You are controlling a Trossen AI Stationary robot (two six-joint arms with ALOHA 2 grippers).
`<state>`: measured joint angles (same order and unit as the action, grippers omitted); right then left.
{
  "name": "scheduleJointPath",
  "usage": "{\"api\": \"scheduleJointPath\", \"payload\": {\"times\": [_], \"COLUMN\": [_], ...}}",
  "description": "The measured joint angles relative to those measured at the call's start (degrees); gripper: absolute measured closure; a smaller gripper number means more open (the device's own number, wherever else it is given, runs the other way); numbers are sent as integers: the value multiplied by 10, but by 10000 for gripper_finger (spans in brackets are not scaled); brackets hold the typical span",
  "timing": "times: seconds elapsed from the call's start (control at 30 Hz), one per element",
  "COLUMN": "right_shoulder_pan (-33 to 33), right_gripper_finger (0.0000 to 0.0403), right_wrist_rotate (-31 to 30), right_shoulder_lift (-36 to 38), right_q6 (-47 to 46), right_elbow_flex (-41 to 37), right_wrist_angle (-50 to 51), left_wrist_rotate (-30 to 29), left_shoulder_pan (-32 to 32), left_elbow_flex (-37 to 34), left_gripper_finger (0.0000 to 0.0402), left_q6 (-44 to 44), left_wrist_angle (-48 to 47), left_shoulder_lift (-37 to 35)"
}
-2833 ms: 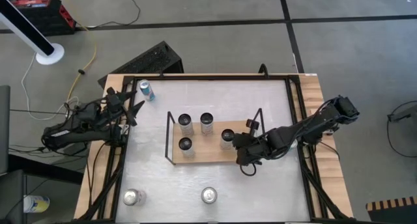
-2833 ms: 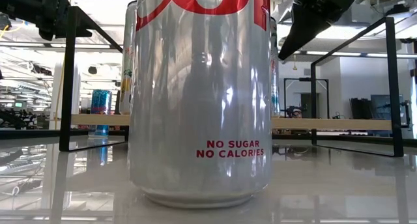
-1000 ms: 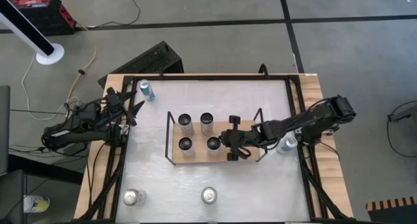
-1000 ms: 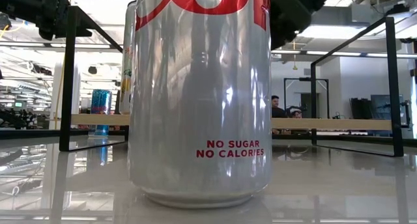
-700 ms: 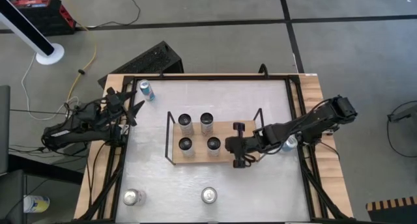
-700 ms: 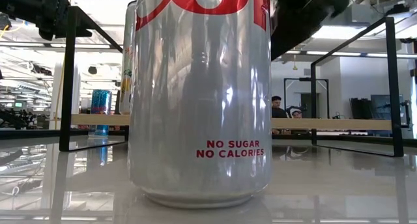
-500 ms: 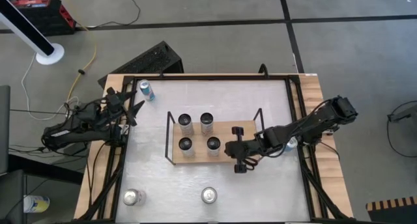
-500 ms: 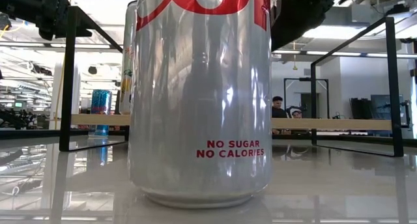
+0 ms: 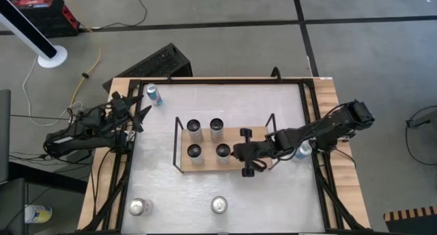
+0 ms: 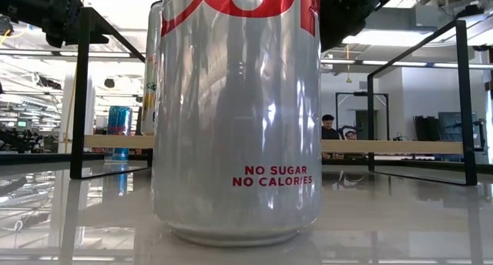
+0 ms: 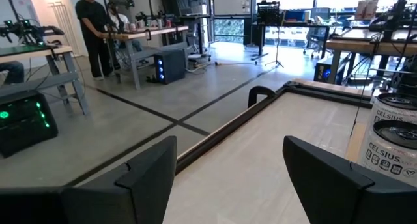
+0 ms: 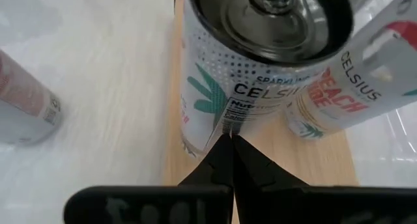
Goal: Place canned beverage on shelf
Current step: Put the white-pink soda can on the shelf aligned with the other white-pink soda can
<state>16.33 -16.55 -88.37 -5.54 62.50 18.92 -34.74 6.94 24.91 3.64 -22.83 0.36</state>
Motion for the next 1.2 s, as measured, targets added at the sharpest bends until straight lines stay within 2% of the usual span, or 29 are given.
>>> {"api": "scheduleJointPath", "payload": {"times": [0.33, 0.5, 1.2], "right_shoulder_pan": [2, 13, -4], "right_gripper_finger": [383, 383, 382], "right_wrist_rotate": [3, 29, 32], "right_shoulder_lift": [0, 0, 0], "right_q6": [-12, -15, 12], "right_elbow_flex": [0, 0, 0], "right_wrist_angle": [5, 4, -75], "left_wrist_rotate": [0, 0, 0], "left_shoulder_pan": [0, 0, 0], "left_elbow_flex": [0, 0, 0], "left_gripper_finger": [136, 136, 136], "left_q6": [0, 0, 0], "left_wrist_angle": [0, 0, 0], "left_shoulder_lift": [0, 0, 0]}}
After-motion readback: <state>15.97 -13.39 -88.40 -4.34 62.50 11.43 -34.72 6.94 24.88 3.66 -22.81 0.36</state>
